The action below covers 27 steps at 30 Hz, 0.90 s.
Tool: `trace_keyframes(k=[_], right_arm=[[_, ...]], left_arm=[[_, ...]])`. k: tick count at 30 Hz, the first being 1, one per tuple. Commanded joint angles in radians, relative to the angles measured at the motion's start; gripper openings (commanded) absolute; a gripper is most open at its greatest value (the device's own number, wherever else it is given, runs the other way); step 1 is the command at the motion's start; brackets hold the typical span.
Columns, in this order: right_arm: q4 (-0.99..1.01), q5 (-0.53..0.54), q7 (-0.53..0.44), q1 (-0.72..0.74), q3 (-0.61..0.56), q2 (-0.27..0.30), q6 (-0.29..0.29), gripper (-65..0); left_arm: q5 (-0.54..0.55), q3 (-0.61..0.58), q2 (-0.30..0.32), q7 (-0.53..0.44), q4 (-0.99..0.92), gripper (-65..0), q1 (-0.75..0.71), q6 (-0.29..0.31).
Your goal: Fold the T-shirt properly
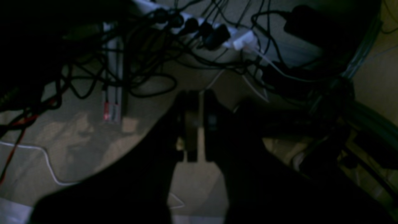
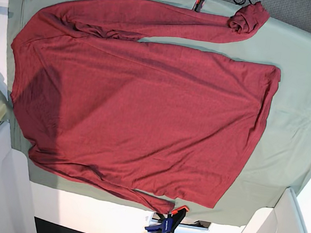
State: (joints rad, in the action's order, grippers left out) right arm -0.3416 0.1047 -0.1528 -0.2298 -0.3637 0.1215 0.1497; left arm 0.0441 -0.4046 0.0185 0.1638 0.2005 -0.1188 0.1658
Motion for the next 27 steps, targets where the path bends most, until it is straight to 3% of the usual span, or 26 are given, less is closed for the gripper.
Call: trace_keyframes(k=[1, 5, 9, 11, 18, 27], right_arm=[[-0.003, -0.001, -0.005, -0.016, 0.003, 0.005, 0.005, -60.0], [-0.003, -0.055, -0.035, -0.059, 0.003, 0.002, 0.032, -60.1], [-0.008, -0.117, -0.035, -0.103, 0.003, -0.014, 0.143, -60.1], [-0.025, -0.128, -0.035, -0.121, 0.003, -0.013, 0.17, -60.1], [-0.078, -0.127, -0.024, -0.14, 0.003, -0.011, 0.095, -60.1], [-0.174, -0.267, 0.079, -0.19, 0.002, 0.013, 0.093, -60.1]], left_arm=[[0.0, 0.0, -0.002, 0.003, 0.0, -42.0, -0.003, 0.007], [0.009, 0.0, 0.001, 0.024, -0.001, -42.0, -0.005, 0.005], [0.007, 0.0, 0.007, -0.014, 0.003, -42.0, -0.018, 0.002], [0.007, 0.0, 0.007, -0.051, 0.003, -42.0, -0.024, 0.002], [-0.012, 0.0, 0.013, -0.074, 0.059, -42.0, -0.073, 0.003], [-0.026, 0.0, 0.084, -0.078, 0.231, -42.0, -0.18, 0.003]])
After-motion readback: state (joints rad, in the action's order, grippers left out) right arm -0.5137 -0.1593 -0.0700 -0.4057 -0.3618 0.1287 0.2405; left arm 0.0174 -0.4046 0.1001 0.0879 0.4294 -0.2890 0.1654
